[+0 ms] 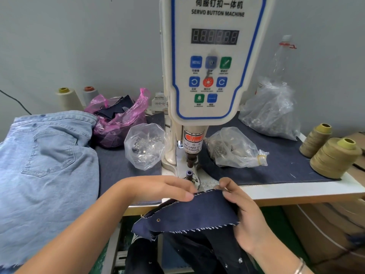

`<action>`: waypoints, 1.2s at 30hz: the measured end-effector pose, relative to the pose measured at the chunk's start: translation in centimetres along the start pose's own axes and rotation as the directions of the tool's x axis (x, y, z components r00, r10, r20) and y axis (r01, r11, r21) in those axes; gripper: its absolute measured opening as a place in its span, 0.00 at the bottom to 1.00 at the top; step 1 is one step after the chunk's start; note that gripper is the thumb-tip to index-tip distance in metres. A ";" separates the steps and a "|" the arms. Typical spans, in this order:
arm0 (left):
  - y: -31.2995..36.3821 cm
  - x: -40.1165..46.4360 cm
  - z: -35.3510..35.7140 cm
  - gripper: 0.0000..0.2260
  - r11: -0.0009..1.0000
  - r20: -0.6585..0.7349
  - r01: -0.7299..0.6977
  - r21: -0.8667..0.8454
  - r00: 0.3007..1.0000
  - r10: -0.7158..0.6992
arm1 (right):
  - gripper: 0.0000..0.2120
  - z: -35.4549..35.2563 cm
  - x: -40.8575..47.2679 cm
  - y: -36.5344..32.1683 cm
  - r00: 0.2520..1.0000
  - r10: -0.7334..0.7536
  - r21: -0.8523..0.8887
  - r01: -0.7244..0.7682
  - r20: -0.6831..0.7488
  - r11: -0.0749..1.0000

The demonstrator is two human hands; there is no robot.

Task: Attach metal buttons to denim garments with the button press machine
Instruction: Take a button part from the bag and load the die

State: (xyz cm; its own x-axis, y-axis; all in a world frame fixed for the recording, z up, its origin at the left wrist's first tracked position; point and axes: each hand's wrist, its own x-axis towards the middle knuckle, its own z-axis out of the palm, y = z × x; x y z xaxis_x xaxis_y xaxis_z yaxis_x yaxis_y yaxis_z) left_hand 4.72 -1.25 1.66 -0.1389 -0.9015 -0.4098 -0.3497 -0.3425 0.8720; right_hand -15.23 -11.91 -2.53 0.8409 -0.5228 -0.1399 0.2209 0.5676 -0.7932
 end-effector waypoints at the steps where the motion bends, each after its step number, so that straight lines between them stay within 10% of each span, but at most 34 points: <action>1: 0.1 0.4 0.4 0.15 1.000 -0.016 -0.018 0.003 1.000 0.018 | 0.04 0.5 0.0 0.1 1.000 0.005 -0.032 -0.005 0.017 0.999; 8: -0.1 0.4 1.2 0.10 0.972 -0.160 -0.194 0.132 0.963 0.214 | 0.14 1.4 0.4 -2.1 0.988 -0.049 -0.660 0.133 0.145 0.739; 11: -0.6 -0.5 0.5 0.13 0.968 -0.223 -0.233 0.094 0.943 0.249 | 0.08 0.3 2.1 -5.4 0.954 -0.285 -0.716 0.260 0.089 0.648; 14: -1.4 -1.0 -0.2 0.14 0.980 -0.238 -0.199 0.033 0.950 0.201 | 0.05 -2.3 5.9 -8.8 0.806 -0.590 -0.986 0.131 0.046 0.103; 16: -2.0 -1.1 -0.5 0.12 0.988 -0.215 -0.153 0.012 0.965 0.152 | 0.09 -4.0 8.5 -9.9 0.848 -0.526 -0.919 -0.155 0.065 -0.362; 19: -3.0 -0.9 -1.1 0.12 0.994 -0.177 -0.112 0.010 0.978 0.112 | 0.12 -5.1 11.4 -9.6 0.944 -0.329 -0.709 -0.216 0.023 -0.671; 36: -8.1 2.2 -0.4 0.08 0.708 -0.500 0.069 0.703 0.756 0.422 | 0.10 -3.8 15.9 -6.2 0.951 -0.295 -0.401 -0.237 0.088 -0.885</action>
State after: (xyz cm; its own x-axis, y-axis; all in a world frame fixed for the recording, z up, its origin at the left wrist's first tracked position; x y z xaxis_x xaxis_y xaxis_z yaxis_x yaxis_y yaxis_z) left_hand 7.66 -0.54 -6.20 0.2108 -0.9584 0.1924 -0.9082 -0.1192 0.4013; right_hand -5.12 -26.09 -2.07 0.7783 -0.6090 0.1527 -0.5931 -0.6333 0.4972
